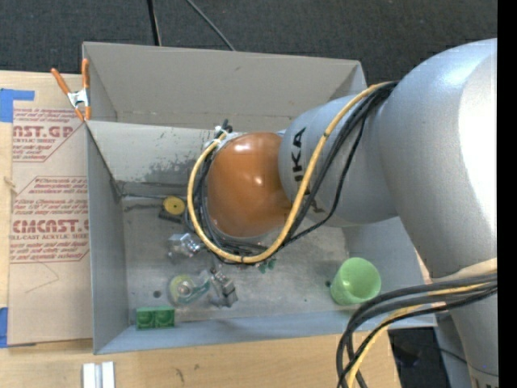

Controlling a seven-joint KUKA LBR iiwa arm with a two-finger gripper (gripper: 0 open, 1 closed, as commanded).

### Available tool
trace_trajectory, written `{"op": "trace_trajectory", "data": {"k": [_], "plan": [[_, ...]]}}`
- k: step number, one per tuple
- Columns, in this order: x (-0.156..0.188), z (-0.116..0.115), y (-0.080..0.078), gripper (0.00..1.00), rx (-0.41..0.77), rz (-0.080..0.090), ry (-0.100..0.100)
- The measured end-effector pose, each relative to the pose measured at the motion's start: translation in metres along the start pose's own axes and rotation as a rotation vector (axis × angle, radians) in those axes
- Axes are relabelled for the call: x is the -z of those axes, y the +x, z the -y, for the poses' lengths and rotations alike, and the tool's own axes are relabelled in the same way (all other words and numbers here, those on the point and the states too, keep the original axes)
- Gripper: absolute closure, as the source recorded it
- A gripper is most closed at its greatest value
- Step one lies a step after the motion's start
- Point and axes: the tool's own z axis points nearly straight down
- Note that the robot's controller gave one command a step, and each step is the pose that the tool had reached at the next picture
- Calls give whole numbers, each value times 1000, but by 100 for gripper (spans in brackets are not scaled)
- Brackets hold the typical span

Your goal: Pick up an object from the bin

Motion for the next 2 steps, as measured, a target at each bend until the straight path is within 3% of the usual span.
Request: {"op": "trace_trajectory", "data": {"k": [1,2], "plan": [[1,0,-1,100,0,2,-1],[174,26,17,100,6,9,5]]}}
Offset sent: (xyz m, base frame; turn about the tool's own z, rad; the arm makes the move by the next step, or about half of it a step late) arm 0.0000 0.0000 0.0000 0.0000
